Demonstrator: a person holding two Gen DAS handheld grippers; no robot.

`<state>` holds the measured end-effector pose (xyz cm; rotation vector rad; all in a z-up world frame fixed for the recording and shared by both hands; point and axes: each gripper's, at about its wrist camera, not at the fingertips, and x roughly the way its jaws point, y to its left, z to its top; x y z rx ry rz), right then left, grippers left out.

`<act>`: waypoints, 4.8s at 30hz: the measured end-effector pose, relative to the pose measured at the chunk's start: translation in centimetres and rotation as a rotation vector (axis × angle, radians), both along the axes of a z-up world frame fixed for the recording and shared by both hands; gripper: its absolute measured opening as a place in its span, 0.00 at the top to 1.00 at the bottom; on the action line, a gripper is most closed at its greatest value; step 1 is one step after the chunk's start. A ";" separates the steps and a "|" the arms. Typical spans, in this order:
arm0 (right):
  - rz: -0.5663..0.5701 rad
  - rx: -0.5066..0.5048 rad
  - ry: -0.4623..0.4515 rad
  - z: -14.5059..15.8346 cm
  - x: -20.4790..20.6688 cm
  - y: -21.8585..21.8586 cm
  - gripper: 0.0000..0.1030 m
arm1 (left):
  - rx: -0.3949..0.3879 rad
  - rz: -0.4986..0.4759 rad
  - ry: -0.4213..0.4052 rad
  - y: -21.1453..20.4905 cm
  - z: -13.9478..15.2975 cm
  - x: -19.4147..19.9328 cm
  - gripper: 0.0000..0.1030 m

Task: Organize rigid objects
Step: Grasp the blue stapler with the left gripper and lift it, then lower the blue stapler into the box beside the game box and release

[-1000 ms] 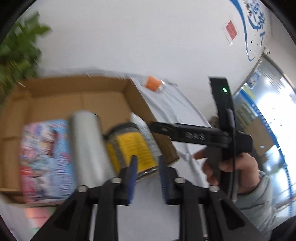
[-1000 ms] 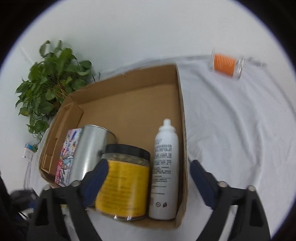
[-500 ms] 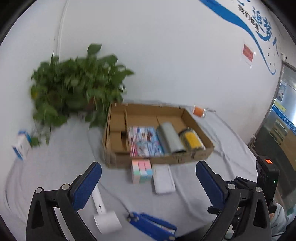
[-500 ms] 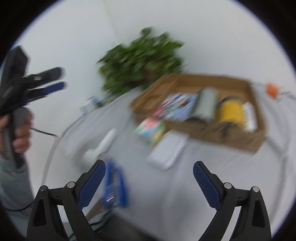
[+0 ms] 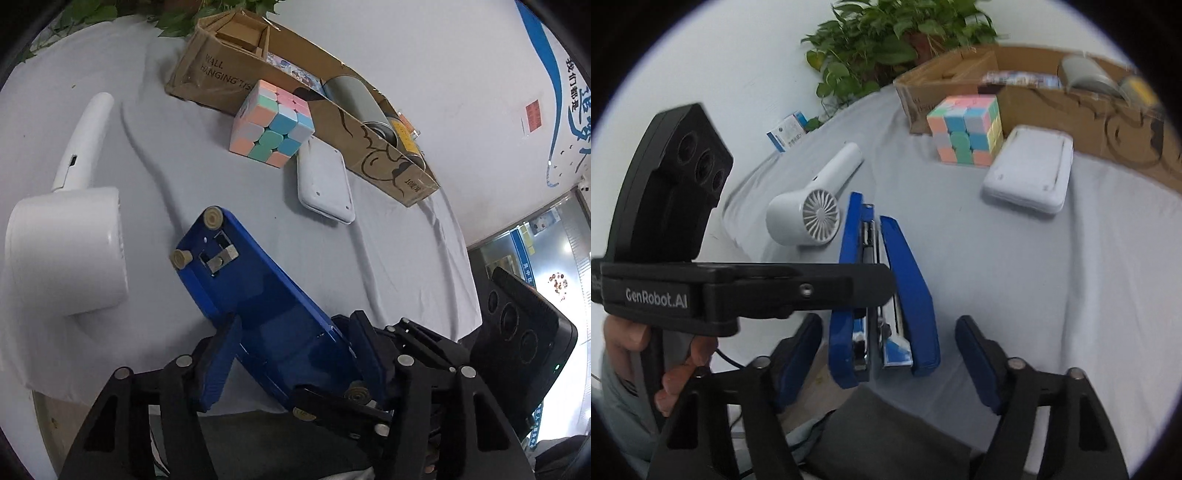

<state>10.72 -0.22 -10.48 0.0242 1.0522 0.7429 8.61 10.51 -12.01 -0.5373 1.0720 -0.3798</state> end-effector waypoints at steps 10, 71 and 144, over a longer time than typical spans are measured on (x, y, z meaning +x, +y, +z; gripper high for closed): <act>-0.176 -0.091 -0.014 0.5 0.1 -7.6 0.57 | -0.074 -0.241 -0.023 -9.4 2.4 1.8 0.48; -0.247 -0.383 -0.188 1.9 -2.9 -12.7 0.38 | -0.172 -0.204 -0.013 -8.9 1.3 7.2 0.29; -0.188 -0.178 0.071 4.0 22.3 3.6 0.42 | -0.029 -0.035 -0.221 9.3 12.8 22.4 0.65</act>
